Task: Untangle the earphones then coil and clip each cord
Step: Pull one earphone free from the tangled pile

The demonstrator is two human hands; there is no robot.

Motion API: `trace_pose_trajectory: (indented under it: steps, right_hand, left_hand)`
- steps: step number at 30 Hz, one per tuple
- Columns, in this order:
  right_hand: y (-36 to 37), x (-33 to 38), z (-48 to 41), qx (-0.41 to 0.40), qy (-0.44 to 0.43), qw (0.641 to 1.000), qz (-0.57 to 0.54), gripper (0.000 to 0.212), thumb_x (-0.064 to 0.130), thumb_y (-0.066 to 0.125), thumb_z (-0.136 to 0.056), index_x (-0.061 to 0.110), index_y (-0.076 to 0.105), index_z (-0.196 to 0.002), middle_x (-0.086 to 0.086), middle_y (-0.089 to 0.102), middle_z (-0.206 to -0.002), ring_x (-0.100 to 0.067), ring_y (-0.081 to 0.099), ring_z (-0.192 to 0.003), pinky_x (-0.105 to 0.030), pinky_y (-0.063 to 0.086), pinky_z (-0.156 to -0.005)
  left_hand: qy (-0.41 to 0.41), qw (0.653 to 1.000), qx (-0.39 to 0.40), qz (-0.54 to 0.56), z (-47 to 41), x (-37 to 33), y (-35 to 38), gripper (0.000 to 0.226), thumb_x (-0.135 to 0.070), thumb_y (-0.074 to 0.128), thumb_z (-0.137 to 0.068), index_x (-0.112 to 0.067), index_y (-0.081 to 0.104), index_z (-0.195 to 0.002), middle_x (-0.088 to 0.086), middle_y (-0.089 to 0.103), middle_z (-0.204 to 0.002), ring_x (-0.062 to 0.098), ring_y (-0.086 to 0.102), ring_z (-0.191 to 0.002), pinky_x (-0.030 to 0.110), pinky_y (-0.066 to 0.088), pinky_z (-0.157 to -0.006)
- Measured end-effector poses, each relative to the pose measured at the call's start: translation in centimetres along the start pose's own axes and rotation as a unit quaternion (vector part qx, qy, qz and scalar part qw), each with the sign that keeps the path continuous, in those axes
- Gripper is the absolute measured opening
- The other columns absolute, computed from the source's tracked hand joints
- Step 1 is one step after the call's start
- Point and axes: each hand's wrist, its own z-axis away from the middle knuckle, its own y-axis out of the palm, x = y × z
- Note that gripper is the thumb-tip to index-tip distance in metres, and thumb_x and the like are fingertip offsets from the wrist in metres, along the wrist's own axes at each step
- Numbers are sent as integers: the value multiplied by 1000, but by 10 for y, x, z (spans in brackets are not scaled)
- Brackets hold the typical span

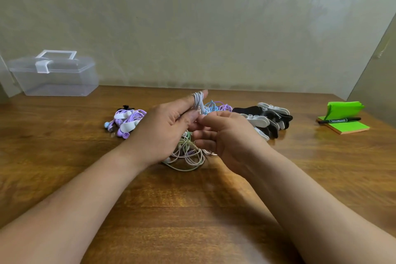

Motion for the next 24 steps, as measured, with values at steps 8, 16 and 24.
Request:
trace_pose_trajectory:
  steps: [8,16,24]
  right_hand:
    - [-1,-2,7,-20,-126,970,205,19,10,60,-104,6,49,-119,-13,75,-86,-29,77,-77,-47,65,-70]
    - [-18,5,-2,-21,-192,933,304,25,21,78,-94,3,61,-97,-5,70,-69,-17,61,-55,-32,48,-52]
    - [-49,28,-10,-115,-187,947,236,30,32,63,-104,7,66,-88,0,59,-64,-12,45,-49,-25,37,-47]
  left_hand:
    - [-17,999,47,0,-2,1,-5,46,-14,51,-108,-42,53,-145,-15,72,-124,1,65,-115,32,49,-107]
    - [-38,986,152,53,3,1,-13,24,-18,44,-111,-26,67,-110,10,68,-99,20,62,-92,50,51,-93]
    - [-79,973,101,194,-1,-2,-1,30,-18,44,-111,-33,69,-119,-4,54,-79,10,48,-75,27,43,-76]
